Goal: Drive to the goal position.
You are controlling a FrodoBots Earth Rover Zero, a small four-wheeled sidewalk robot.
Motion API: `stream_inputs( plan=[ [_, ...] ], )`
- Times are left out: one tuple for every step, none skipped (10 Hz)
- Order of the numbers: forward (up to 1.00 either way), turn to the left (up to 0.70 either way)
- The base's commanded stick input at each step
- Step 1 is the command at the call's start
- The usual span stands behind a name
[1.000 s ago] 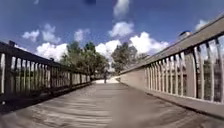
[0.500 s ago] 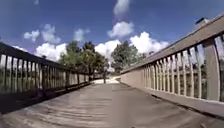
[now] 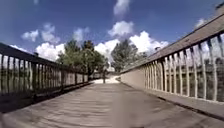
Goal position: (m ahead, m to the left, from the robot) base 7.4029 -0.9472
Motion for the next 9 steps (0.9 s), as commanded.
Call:
stream_inputs(
  plan=[
    [0.70, 0.00],
    [0.70, 0.00],
    [0.70, 0.00],
    [0.70, 0.00],
    [0.70, 0.00],
    [0.70, 0.00],
    [0.70, 0.00],
    [0.70, 0.00],
    [0.70, 0.00]
  ],
)
